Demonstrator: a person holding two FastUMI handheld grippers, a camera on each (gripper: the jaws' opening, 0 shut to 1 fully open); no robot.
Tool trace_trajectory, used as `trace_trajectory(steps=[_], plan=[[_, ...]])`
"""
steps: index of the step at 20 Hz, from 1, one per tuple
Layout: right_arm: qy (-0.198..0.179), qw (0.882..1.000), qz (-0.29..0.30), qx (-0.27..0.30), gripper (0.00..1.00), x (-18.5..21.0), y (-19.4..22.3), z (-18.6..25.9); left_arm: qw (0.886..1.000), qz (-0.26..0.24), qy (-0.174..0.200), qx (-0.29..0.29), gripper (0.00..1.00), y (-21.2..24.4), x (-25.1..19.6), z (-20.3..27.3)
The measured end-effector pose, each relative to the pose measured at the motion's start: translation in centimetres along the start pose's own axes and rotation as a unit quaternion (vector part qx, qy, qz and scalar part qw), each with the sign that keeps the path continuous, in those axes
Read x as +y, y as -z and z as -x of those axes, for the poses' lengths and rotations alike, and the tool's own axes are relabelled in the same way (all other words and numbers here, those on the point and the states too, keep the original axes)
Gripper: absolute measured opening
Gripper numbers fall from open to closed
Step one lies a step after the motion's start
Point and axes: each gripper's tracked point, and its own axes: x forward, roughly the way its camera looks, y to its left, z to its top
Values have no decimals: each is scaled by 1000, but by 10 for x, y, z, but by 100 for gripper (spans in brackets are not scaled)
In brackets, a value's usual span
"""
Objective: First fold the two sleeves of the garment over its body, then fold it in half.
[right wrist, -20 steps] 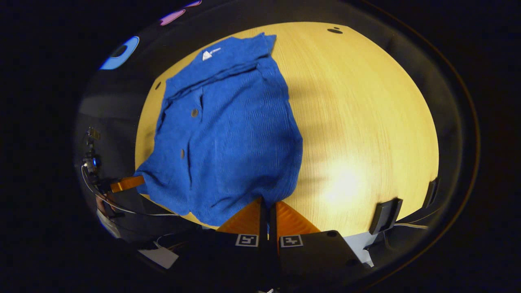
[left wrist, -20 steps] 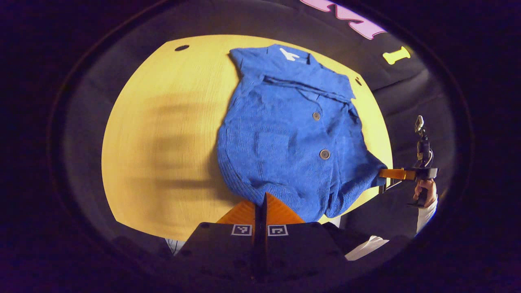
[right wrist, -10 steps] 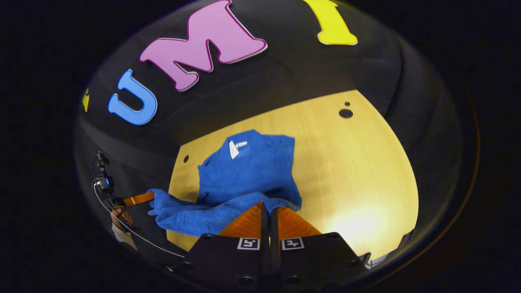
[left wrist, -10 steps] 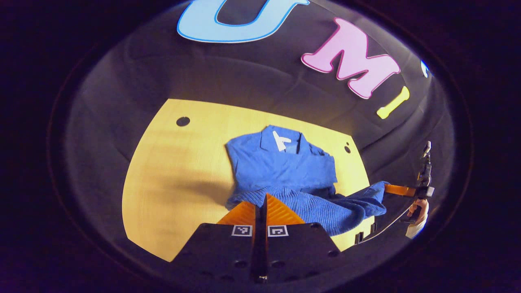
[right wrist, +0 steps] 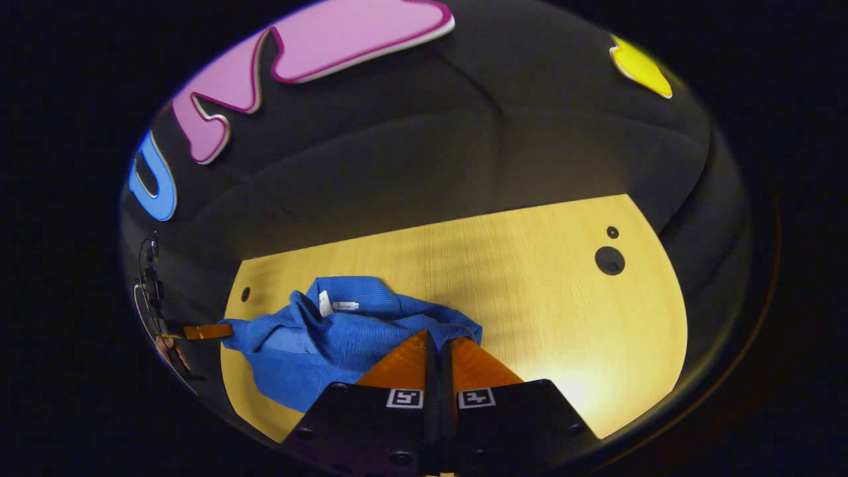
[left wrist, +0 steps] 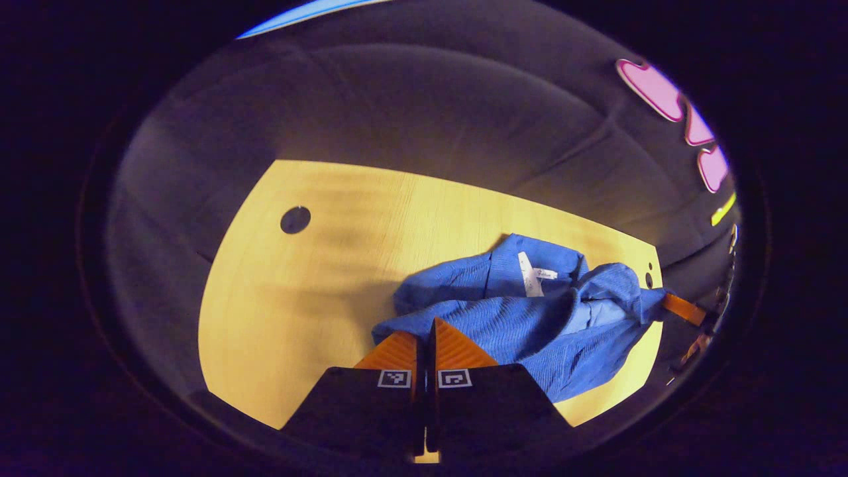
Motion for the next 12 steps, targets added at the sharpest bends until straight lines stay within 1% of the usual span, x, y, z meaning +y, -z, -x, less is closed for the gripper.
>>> trace_trajectory(steps=[1,3,4,5,6,7,8,9,10,11,12], plan=[[6,1000,-4,7,4,-5,2,-15,1000,14,-6,7,6,1,0,0],[10,1000,-11,17,5,-13,0,-35,1000,12,-15,20,7,1,7,4],[7,1000,-15,19,5,-16,-3,-44,1000,-1,-19,17,14,-4,10,-1],[3,1000,-25,18,5,-17,-6,-50,1000,-11,-20,-1,40,-14,13,-1],[-2,999,-39,18,5,-18,-8,-58,1000,-9,-14,-20,54,-25,12,-4],[-2,999,-52,14,7,-21,-11,-66,999,-4,-13,-39,68,-33,9,-1],[-4,998,-65,13,15,-24,-15,-69,998,0,-11,-60,65,-42,6,2],[-13,997,-76,8,19,-21,-19,-69,997,0,-8,-76,73,-49,3,5],[-30,996,-83,-2,47,-15,-24,-73,996,-8,-6,-87,75,-49,5,4],[-44,995,-88,-8,54,-5,-30,-71,995,-16,-5,-98,81,-51,4,8],[-49,995,-88,-16,60,-2,-34,-71,994,-24,1,-107,84,-55,1,12]])
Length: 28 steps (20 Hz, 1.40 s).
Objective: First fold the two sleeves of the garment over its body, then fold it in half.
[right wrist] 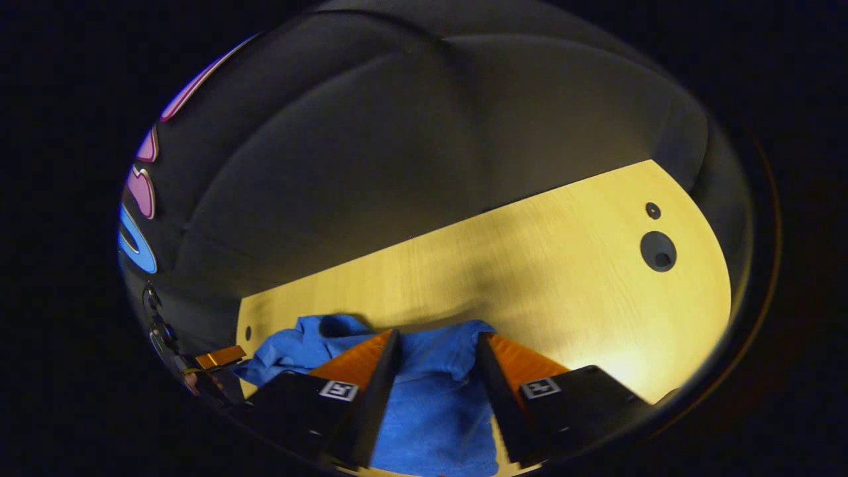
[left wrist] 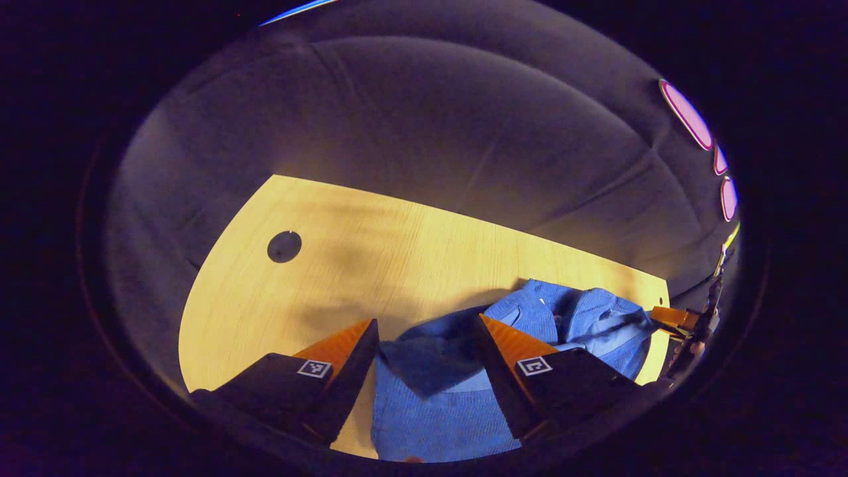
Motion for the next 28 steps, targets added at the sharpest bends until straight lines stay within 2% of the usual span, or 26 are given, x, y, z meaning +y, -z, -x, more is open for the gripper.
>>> trace_trajectory(steps=[1,2,4,6,10,14,18,21,22,24,28], plan=[[-8,1000,-1,-11,67,2,-4,1,1000,-8,3,-11,84,-6,0,4],[-26,999,-5,-21,93,12,-9,3,1000,-19,7,-21,84,-11,-3,8],[-78,996,-35,-33,97,38,-20,14,999,-32,17,-31,84,-15,-9,14],[-82,994,-45,-50,97,39,-37,27,998,-32,25,-39,84,-18,-15,23],[-57,994,-1,-89,97,28,-52,55,995,-38,43,-80,84,-32,-29,52],[-62,988,61,-129,97,49,-59,104,990,-59,51,-119,84,-36,-48,94],[-71,977,111,-167,98,76,-55,163,979,-91,57,-176,84,-34,-67,153],[-75,965,155,-198,97,102,-41,220,966,-112,61,-226,82,-25,-80,211],[-77,960,165,-211,98,110,-36,243,961,-123,66,-240,84,-18,-87,231],[-77,951,182,-239,98,127,-17,290,951,-143,67,-265,84,1,-94,266],[-53,933,216,-282,97,148,34,387,935,-155,71,-311,84,72,-99,352]])
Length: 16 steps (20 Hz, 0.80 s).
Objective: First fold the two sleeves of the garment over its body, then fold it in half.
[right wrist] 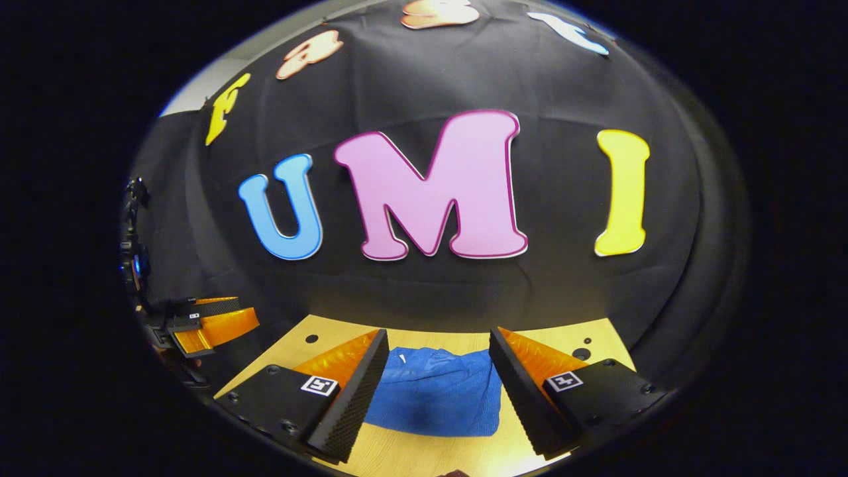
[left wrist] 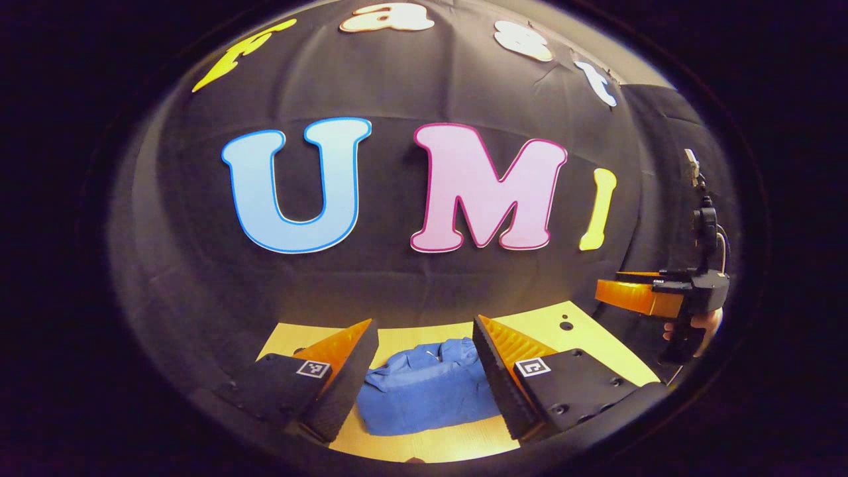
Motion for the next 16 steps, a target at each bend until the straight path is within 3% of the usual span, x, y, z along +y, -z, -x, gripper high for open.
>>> trace_trajectory(steps=[3,5,9,13,16], plan=[[15,999,10,-31,97,23,0,67,1000,11,-11,-13,83,16,-13,77],[28,998,25,-55,97,29,2,112,998,13,-24,-52,83,18,-15,115],[58,995,26,-71,96,31,15,188,994,-11,-52,-99,81,25,-34,195],[61,992,33,-102,97,36,6,239,991,-21,-59,-117,83,31,-70,253],[26,988,80,-129,96,56,1,261,989,-30,-67,-127,83,33,-99,276]])
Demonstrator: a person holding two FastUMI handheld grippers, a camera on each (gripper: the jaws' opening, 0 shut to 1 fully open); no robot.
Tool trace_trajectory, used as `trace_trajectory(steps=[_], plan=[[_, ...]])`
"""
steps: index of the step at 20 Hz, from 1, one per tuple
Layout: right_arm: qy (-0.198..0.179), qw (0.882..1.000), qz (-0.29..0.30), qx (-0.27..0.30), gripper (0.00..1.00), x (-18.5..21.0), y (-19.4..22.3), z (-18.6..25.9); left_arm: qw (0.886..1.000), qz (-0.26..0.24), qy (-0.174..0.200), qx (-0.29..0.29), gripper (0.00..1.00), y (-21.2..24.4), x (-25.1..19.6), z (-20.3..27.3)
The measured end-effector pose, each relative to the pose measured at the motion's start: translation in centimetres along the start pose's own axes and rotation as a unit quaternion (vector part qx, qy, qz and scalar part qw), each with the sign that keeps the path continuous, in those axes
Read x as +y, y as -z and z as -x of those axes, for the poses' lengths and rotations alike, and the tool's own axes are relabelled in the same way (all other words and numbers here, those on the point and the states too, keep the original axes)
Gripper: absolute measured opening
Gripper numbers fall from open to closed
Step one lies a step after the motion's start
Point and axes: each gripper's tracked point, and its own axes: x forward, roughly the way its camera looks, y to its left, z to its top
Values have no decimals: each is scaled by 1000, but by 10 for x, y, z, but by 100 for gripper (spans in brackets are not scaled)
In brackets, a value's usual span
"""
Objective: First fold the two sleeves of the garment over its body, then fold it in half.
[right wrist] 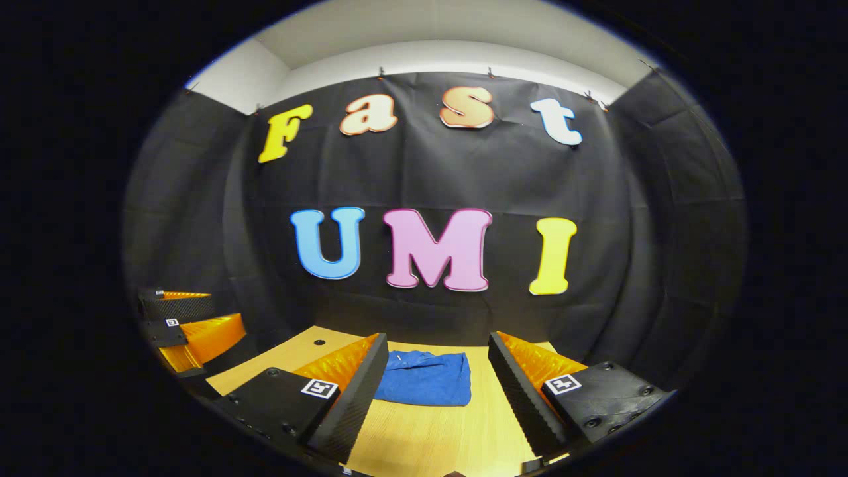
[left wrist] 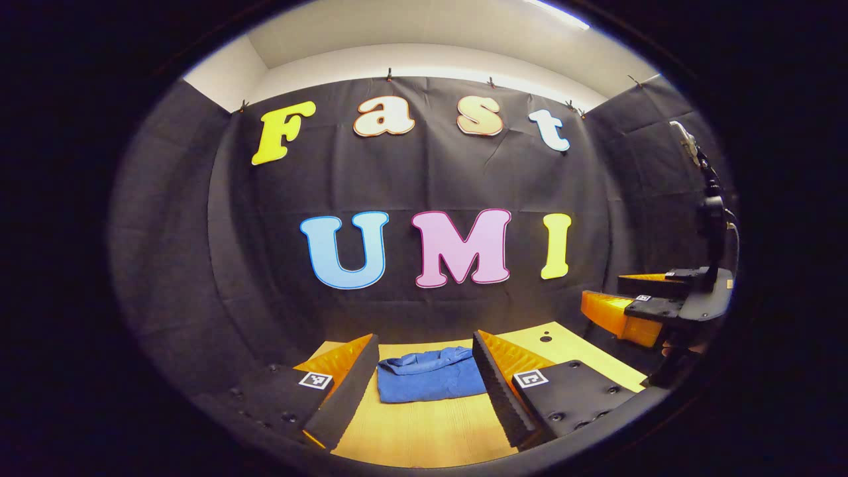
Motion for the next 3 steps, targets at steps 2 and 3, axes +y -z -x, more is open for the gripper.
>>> trace_trajectory(steps=[2,3], plan=[[-36,999,0,25,96,13,10,6,1000,9,-8,0,83,-4,-12,10],[-47,998,-8,32,96,18,12,10,1000,20,-7,-7,83,-10,-20,12]])
